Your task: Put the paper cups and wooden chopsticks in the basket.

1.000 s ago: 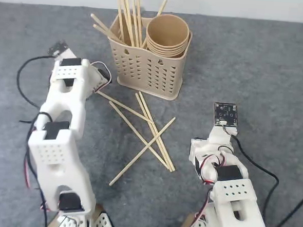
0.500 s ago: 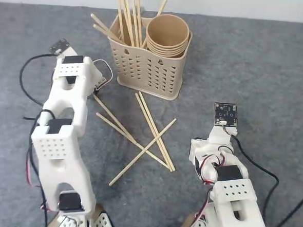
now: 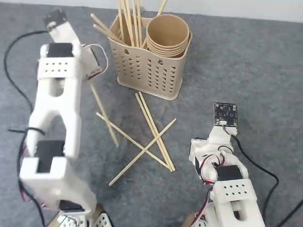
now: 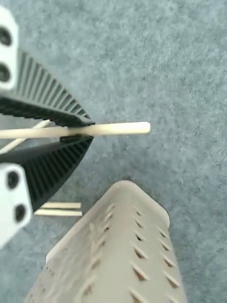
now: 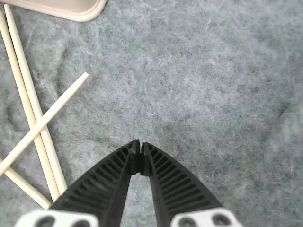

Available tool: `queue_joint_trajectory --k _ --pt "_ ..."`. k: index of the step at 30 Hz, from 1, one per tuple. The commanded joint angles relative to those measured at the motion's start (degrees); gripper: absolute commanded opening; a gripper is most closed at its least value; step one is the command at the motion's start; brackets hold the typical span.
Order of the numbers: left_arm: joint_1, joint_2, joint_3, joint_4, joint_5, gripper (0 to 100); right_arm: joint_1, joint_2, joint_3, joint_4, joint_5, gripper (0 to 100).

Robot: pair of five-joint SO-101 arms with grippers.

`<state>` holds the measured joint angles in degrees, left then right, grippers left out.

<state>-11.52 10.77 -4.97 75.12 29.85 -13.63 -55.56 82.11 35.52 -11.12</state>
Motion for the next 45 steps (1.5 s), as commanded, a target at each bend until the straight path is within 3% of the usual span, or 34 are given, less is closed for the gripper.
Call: queue_joint_trajectory --k 1,8,16,20,27,32,38,45 --pt "-1.0 -10.9 13.5 -11.2 -2.6 1 0.3 -1.8 -0.3 0.5 0.8 0.8" --pt "-1.1 -29.7 46.5 -42.1 -2.6 1 0.3 -1.8 -0.3 0.6 -2.3 0.8" --pt "-1.0 -38.2 66.1 -59.5 -2.6 1 0.2 -1.8 -0.7 0.5 -5.5 0.9" --pt "-0.8 -34.0 66.2 -60.7 -2.6 1 0.1 -1.2 -3.3 1.6 -11.0 0.9" --pt "-1.1 -27.3 61.5 -60.7 -2.5 1 -8.6 -1.1 -18.1 17.9 -16.6 0.9" --pt "-2.3 -26.8 61.2 -60.7 -2.6 1 -13.2 0.0 -18.6 12.4 -17.0 1.9" --pt "-2.8 -26.7 61.1 -60.9 -2.7 1 -17.3 12.3 -19.3 1.4 -22.9 18.7" --pt "-3.0 -26.3 60.4 -60.9 -2.7 1 -18.4 35.2 -30.9 -2.0 -28.8 6.9"
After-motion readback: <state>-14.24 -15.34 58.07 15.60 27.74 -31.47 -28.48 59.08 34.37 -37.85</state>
